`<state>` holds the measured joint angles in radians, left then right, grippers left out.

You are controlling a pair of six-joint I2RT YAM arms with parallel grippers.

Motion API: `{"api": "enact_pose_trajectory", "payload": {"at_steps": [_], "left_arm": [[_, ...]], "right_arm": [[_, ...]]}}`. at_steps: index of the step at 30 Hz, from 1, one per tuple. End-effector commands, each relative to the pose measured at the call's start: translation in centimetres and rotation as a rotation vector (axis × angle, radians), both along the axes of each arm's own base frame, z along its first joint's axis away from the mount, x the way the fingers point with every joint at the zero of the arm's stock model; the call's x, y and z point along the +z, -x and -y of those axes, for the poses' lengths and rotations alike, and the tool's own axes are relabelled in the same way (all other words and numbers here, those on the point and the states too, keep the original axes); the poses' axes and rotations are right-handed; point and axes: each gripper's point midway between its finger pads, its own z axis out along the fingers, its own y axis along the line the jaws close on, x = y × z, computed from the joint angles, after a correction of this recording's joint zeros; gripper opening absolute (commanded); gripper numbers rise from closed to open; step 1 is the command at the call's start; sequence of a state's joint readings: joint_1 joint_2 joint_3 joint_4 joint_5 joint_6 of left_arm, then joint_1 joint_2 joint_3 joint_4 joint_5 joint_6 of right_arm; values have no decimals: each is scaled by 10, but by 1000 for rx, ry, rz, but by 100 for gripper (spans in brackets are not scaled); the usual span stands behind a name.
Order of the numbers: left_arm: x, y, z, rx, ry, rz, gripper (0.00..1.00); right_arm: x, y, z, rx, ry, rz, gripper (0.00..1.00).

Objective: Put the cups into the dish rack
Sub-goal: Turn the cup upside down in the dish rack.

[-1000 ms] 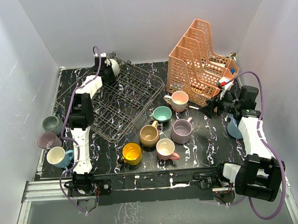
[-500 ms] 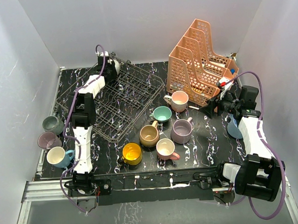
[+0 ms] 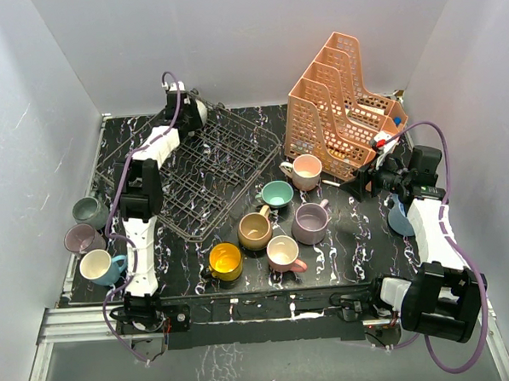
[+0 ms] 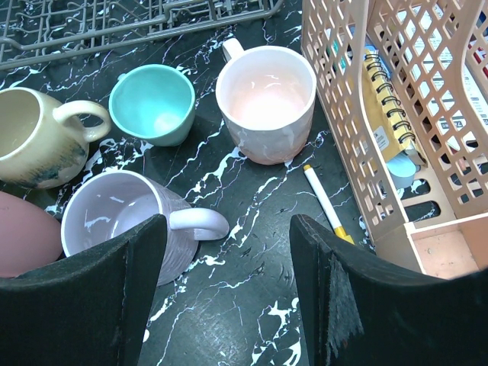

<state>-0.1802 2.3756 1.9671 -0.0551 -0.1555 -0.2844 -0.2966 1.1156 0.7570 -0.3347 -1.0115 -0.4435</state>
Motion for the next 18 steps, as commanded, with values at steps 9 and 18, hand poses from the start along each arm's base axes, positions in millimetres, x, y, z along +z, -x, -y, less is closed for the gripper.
{"api": "enact_pose_trajectory", "payload": {"at_steps": [9, 18], "left_arm": [[64, 15, 29, -71, 170, 55, 40], [78, 16, 37, -86, 219, 59, 36]], "right_arm": [[8, -5, 3, 3, 20, 53, 68], [7, -4, 4, 1, 20, 52, 68]]}}
